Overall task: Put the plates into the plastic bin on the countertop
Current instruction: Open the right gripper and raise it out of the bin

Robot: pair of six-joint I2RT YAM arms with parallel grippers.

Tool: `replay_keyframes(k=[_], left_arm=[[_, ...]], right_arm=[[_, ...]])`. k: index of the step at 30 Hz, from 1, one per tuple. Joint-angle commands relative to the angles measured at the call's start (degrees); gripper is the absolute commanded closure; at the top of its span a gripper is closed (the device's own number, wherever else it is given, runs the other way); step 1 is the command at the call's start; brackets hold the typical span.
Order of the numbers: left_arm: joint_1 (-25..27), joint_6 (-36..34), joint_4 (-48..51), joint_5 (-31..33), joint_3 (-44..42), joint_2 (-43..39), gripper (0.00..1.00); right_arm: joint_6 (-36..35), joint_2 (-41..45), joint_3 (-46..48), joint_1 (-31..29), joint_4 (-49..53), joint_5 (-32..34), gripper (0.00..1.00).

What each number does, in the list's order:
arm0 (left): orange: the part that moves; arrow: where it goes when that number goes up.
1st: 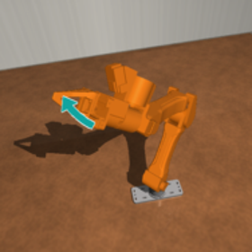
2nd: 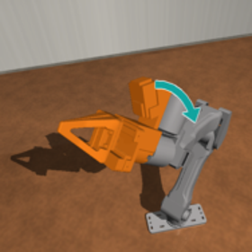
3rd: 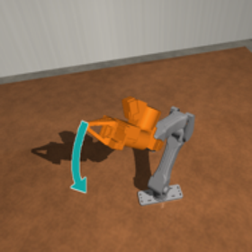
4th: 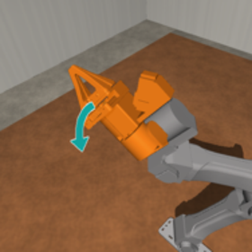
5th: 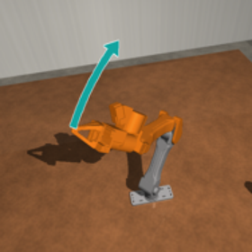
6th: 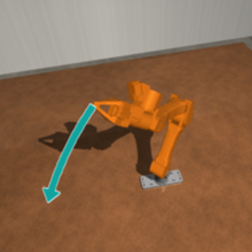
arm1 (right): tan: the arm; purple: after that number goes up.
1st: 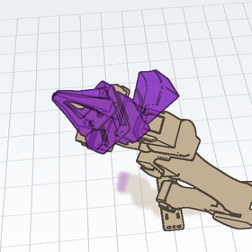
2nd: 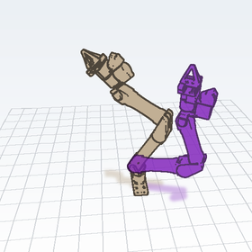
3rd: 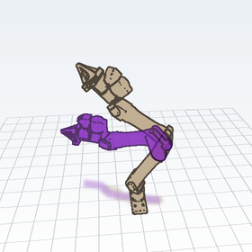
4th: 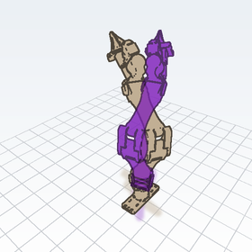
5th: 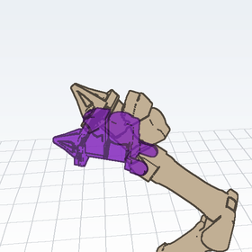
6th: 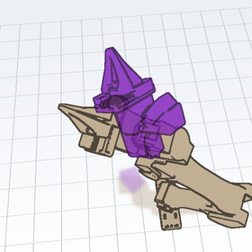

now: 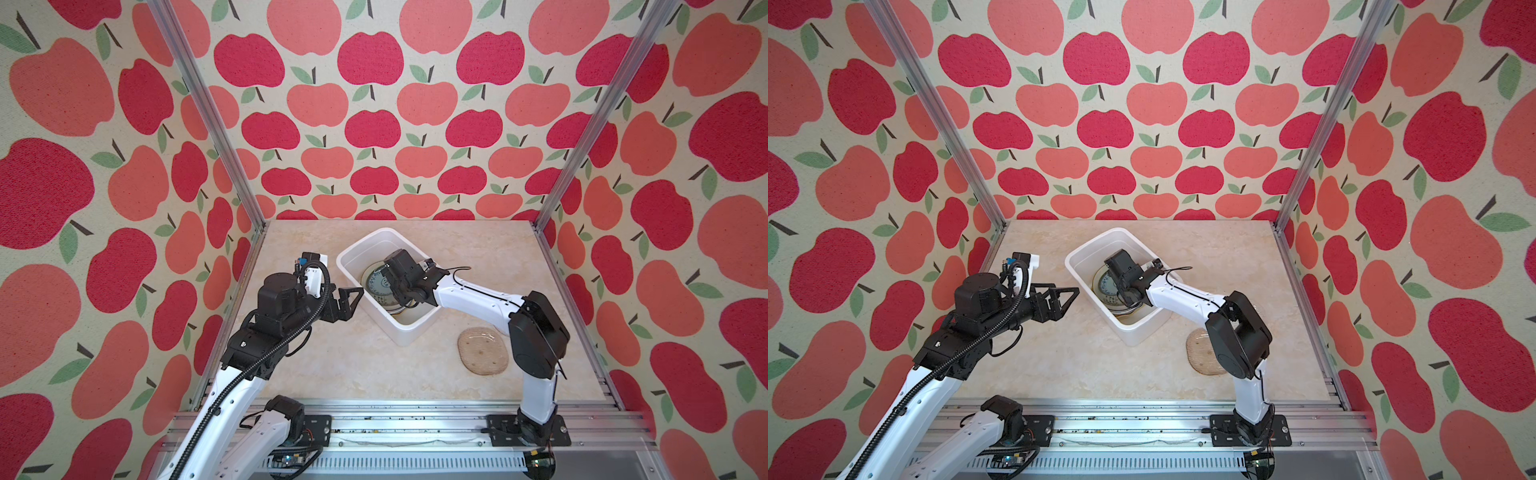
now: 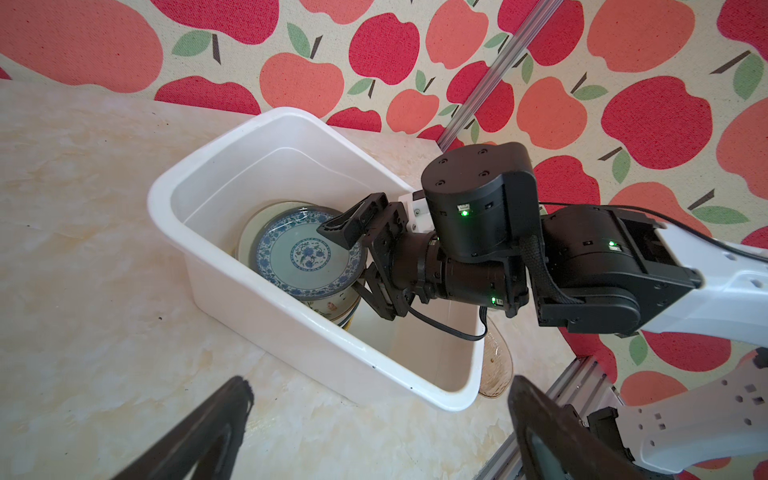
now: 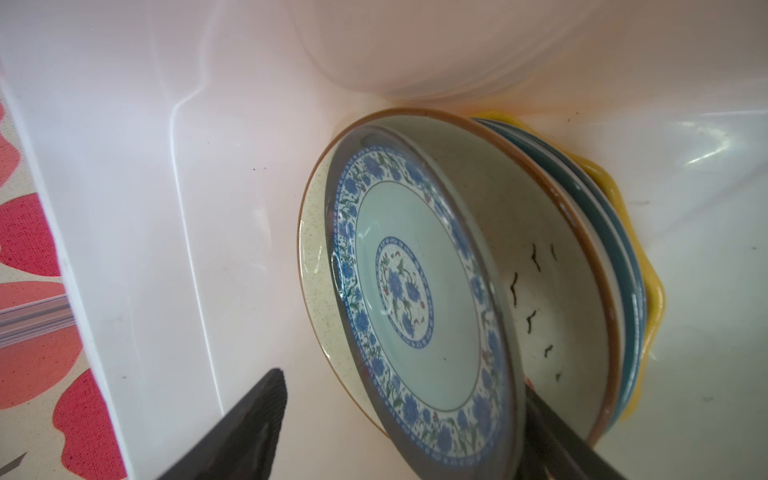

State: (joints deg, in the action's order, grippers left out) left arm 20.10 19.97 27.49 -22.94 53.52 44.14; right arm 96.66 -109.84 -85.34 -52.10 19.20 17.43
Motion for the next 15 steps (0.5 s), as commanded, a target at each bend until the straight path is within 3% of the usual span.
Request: replay_keyframes(k=[1,15], left_arm=[[-0.3,-0.5,0.7,0.5,-0.4,-1.0,0.01],[-0.4,-0.7,0.6,0.1,0.1,-0.7,0.01]], right_arm=[[-1.5,0.2,-2.1,0.4,2.0,-1.1,0.19],[-2.5,0.8,-8.0,0.6,17.1,-0.4,0.09]])
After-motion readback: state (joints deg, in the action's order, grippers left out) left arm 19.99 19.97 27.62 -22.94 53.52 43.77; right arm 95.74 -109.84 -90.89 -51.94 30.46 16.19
